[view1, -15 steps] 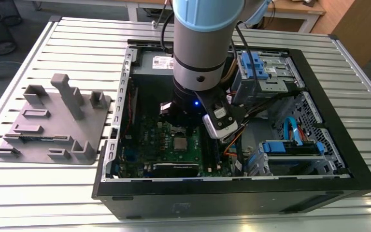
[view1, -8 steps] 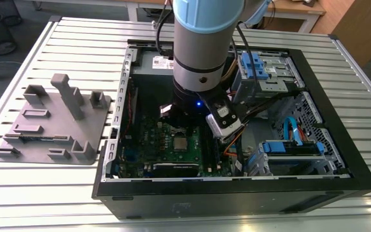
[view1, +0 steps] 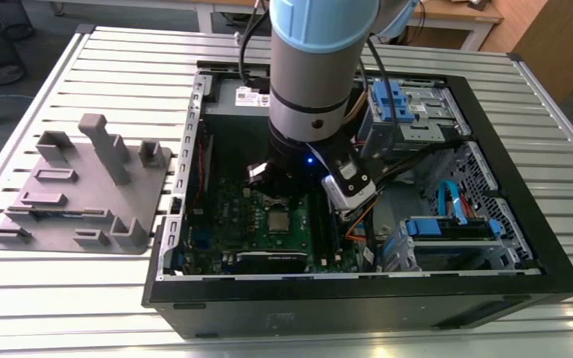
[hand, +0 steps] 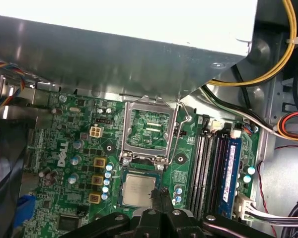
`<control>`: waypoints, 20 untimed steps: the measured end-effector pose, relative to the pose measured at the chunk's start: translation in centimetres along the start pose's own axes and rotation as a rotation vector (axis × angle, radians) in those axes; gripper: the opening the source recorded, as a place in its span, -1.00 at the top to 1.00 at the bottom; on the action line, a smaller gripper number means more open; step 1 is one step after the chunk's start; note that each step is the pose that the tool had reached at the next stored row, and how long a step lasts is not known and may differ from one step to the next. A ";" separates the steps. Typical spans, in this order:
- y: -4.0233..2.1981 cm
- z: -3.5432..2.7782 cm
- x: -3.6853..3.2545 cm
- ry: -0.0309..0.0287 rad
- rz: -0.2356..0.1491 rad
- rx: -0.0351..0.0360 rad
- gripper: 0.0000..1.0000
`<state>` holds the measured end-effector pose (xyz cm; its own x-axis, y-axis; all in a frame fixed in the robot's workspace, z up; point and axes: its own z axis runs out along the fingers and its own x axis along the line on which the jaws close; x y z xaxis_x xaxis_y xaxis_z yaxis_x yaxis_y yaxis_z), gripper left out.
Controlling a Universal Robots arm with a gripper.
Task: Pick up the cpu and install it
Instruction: 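Close the cpu cover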
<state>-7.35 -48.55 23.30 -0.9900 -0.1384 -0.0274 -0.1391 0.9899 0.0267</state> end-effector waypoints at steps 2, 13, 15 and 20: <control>0.11 0.04 -0.09 0.0000 0.000 -0.0001 0.79; 0.70 0.35 -1.12 0.0000 0.000 0.0000 0.79; 0.79 0.42 -1.43 0.0000 0.000 0.0000 0.79; 1.04 0.55 -2.16 -0.0001 0.000 -0.0001 0.79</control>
<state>-5.35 -47.21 22.84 -0.9900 -0.1385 -0.0275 -0.1393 0.9899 0.0268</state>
